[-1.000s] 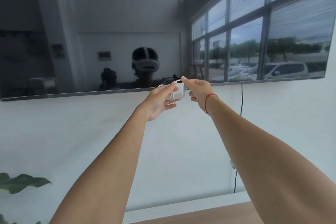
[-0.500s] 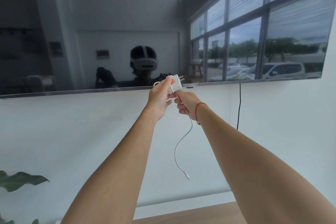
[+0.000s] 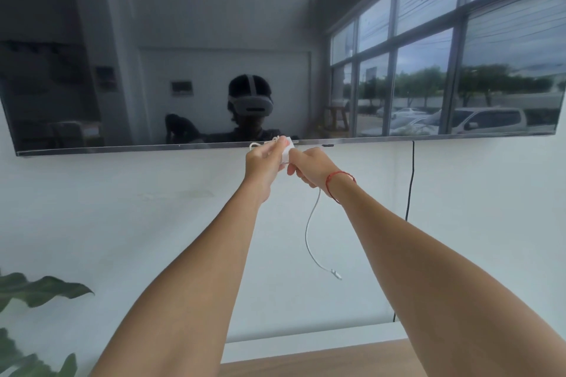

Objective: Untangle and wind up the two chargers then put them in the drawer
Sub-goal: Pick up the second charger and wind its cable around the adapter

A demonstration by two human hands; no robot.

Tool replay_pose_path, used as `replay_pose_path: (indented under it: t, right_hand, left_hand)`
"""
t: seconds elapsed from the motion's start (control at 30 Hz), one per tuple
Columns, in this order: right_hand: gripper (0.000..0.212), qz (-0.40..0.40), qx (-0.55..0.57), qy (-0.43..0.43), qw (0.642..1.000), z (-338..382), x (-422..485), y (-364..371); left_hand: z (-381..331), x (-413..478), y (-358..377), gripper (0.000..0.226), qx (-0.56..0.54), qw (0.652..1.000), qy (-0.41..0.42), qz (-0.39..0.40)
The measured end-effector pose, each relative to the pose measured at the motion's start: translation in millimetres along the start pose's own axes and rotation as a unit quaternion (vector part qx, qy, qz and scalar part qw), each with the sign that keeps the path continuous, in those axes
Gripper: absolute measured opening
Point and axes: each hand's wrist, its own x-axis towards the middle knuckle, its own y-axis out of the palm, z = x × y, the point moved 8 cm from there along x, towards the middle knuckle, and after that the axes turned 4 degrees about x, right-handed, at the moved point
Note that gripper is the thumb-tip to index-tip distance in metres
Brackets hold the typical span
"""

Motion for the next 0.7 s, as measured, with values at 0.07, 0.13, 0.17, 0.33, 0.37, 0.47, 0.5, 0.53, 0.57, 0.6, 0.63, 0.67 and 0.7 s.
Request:
replay_pose_path:
  t: [0.07, 0.13, 0.17, 0.33, 0.37, 0.47, 0.5, 0.53, 0.57, 0.6, 0.63, 0.67, 0.7]
  right_hand:
    - [0.038, -0.023, 0.02, -0.028, 0.999, 14, 2, -9]
    - [0.037, -0.037, 0.029, -0.044, 0.998, 25, 4, -17]
    - [0.038, -0.037, 0.028, -0.049, 0.998, 28, 4, -18]
    - [0.04, -0.064, 0.059, -0.06, 0.994, 34, 4, -23]
    - [0.037, -0.065, 0.054, -0.063, 0.994, 35, 4, -25]
    - [0.032, -0.078, 0.041, -0.07, 0.994, 37, 2, -35]
    - [0.033, -0.087, 0.044, -0.071, 0.993, 36, 3, -41]
    - [0.037, -0.095, 0.049, -0.075, 0.991, 35, 3, -46]
    - [0.043, -0.101, 0.054, -0.078, 0.99, 34, 3, -50]
    - [0.046, -0.105, 0.059, -0.08, 0.989, 32, 3, -53]
    - [0.045, -0.11, 0.064, -0.078, 0.989, 30, 2, -55]
    - [0.041, -0.116, 0.071, -0.074, 0.988, 27, 0, -58]
    - [0.036, -0.123, 0.081, -0.07, 0.987, 25, -1, -60]
  left_hand:
    - [11, 1, -8, 0.03, 0.015, 1.0, -0.018, 0.002]
    - [19, -3, -7, 0.036, 0.012, 0.999, -0.042, 0.027]
    - [20, -5, -4, 0.038, 0.007, 0.998, -0.05, 0.042]
    - [10, -11, 6, 0.035, 0.021, 0.996, -0.05, 0.077]
    - [8, -11, 6, 0.034, 0.019, 0.995, -0.051, 0.08]
    - [4, -11, 10, 0.034, 0.008, 0.993, -0.05, 0.107]
    - [3, -11, 12, 0.033, 0.019, 0.992, -0.042, 0.114]
    - [2, -11, 13, 0.032, 0.031, 0.992, -0.032, 0.119]
    - [1, -11, 15, 0.033, 0.043, 0.991, -0.022, 0.125]
    - [-1, -12, 18, 0.035, 0.052, 0.99, -0.01, 0.132]
    - [-3, -13, 21, 0.034, 0.057, 0.988, 0.001, 0.142]
    - [-6, -14, 25, 0.031, 0.058, 0.987, 0.011, 0.151]
    - [-9, -15, 27, 0.027, 0.057, 0.986, 0.018, 0.156]
